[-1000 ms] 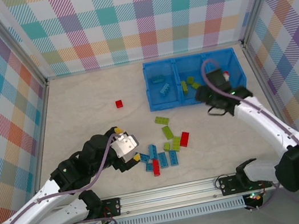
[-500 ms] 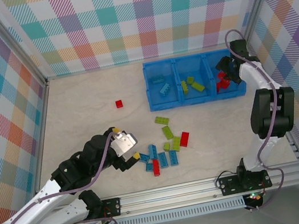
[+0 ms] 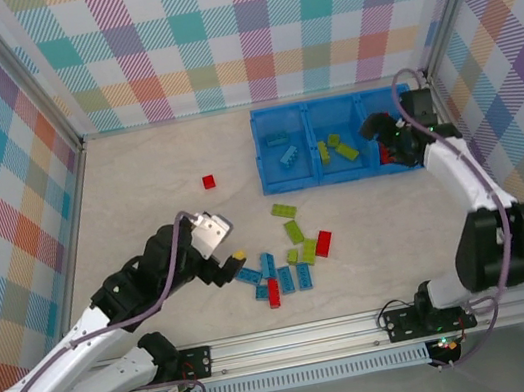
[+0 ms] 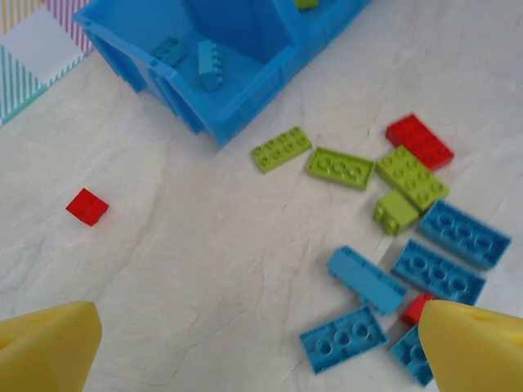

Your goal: Sort the legos into containers by color

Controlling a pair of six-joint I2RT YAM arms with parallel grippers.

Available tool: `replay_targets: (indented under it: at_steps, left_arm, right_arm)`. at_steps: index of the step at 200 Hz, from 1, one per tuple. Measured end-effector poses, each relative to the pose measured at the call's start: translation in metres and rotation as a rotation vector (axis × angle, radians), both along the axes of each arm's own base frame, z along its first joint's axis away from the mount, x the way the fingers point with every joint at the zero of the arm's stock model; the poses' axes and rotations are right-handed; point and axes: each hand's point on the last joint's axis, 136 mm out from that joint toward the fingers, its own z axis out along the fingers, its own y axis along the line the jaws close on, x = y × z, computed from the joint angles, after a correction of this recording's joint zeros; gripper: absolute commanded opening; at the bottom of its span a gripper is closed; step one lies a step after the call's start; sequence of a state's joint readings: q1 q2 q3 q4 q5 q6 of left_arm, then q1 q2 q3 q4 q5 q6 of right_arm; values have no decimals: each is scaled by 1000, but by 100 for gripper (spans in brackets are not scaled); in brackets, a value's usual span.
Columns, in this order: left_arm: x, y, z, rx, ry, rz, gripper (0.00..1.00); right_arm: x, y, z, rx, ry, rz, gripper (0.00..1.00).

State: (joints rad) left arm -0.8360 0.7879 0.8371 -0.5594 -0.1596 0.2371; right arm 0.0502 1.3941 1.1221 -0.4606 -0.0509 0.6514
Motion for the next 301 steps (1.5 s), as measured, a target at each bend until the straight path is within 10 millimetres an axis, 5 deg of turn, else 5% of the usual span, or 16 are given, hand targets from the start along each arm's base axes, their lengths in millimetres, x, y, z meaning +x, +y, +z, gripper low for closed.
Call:
replay_targets:
  at_steps: [38, 74, 129, 166, 198, 257, 301]
  left_arm:
    - [41, -11, 25, -185, 75, 282, 100]
    - [71, -28, -16, -306, 272, 565, 100]
    - [89, -70, -109, -290, 541, 746, 99]
    - [116, -115, -150, -113, 583, 634, 100]
    - [133, -143, -174, -18, 587, 536, 100]
    - [142, -144, -213, 115, 577, 500, 98]
    - [152, -145, -213, 125, 545, 480, 80]
  right_arm:
    - [-64, 129, 42, 9, -138, 462, 94]
    - [-109, 172, 25, -13, -85, 682, 94]
    - [-131, 138, -33, -116, 95, 569, 100]
    - [-137, 123, -27, -117, 80, 504, 100]
    - [-139, 119, -18, -106, 42, 485, 100]
    - [-143, 114, -18, -101, 36, 475, 100]
    - [-143, 113, -15, -97, 29, 469, 100]
